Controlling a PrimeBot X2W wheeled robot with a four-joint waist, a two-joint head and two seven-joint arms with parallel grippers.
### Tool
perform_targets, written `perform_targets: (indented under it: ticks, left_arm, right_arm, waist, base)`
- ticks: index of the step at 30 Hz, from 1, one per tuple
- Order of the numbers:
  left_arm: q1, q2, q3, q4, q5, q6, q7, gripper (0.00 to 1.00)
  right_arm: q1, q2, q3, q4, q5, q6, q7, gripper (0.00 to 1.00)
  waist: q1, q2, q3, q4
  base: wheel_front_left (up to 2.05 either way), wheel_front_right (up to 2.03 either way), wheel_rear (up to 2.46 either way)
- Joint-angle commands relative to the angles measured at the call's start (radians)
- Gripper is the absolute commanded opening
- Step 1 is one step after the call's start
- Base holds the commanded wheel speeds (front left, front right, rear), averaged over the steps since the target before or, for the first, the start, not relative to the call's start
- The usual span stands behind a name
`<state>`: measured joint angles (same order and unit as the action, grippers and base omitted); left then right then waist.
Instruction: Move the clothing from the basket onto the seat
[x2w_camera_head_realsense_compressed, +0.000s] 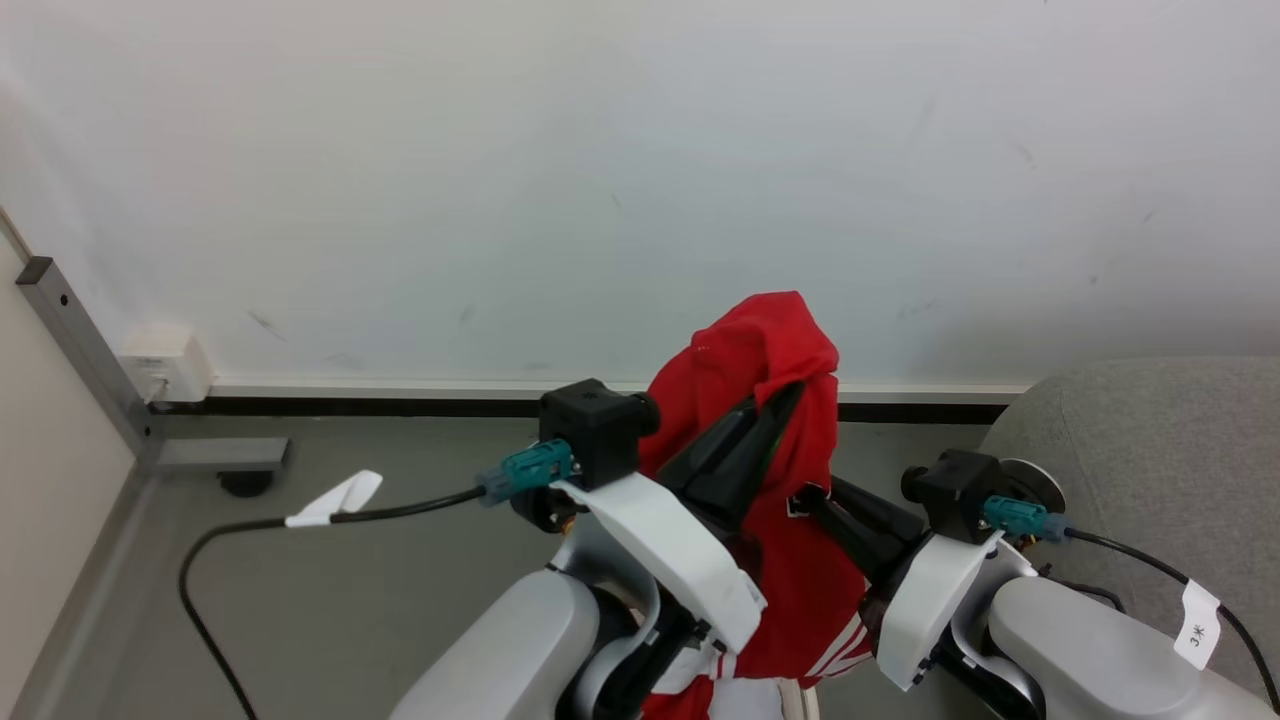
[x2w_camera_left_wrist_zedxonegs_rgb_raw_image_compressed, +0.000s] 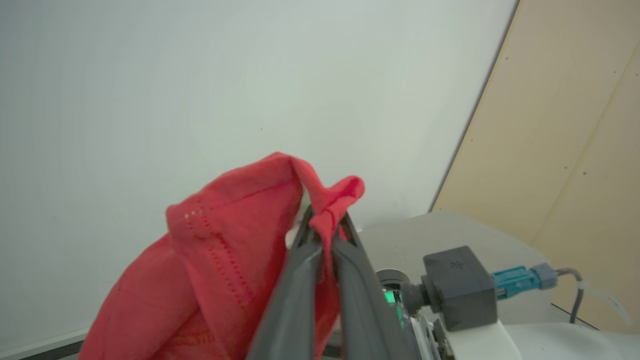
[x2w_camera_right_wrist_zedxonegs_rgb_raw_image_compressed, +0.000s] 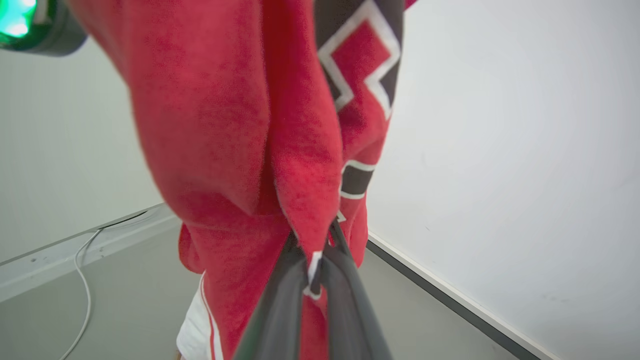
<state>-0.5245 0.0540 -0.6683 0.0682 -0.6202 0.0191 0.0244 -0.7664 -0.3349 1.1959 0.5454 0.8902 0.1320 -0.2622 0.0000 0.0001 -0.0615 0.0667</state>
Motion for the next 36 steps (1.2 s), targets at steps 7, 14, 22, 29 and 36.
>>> perform_targets:
  ticks: [7,14,22,29,36]
  left_arm:
    - [0.016,0.050,0.020,0.079,0.035,0.022,-0.037,1.00]
    - [0.052,0.076,0.017,0.165,0.049,0.006,-0.113,1.00]
    - [0.098,0.100,-0.009,0.241,0.092,-0.016,-0.221,1.00]
    - [0.137,0.103,-0.032,0.289,0.115,-0.050,-0.275,1.00]
    - [0.147,0.093,-0.020,0.323,0.126,-0.065,-0.287,1.00]
  right_arm:
    - [0.048,-0.016,-0.102,-0.024,0.014,-0.002,-0.004,0.00]
    - [0.070,-0.033,-0.162,-0.012,0.020,-0.002,-0.004,0.00]
    - [0.086,-0.036,-0.245,-0.002,0.001,-0.002,-0.004,0.00]
    - [0.099,-0.043,-0.285,-0.007,-0.016,-0.002,-0.004,0.00]
    - [0.110,-0.045,-0.306,-0.011,-0.027,-0.002,-0.004,0.00]
  waist:
    - [0.0000,-0.0001,0.006,-0.006]
    - [0.0000,-0.0001,0.006,-0.011]
    - [0.0000,-0.0001,0.010,-0.015]
    - [0.0000,-0.0001,0.013,-0.025]
    - [0.0000,-0.0001,0.013,-0.040]
  base:
    - [0.00,0.00,0.00]
    - [0.00,0.00,0.00]
    - [0.00,0.00,0.00]
    - [0.00,0.00,0.00]
    - [0.00,0.00,0.00]
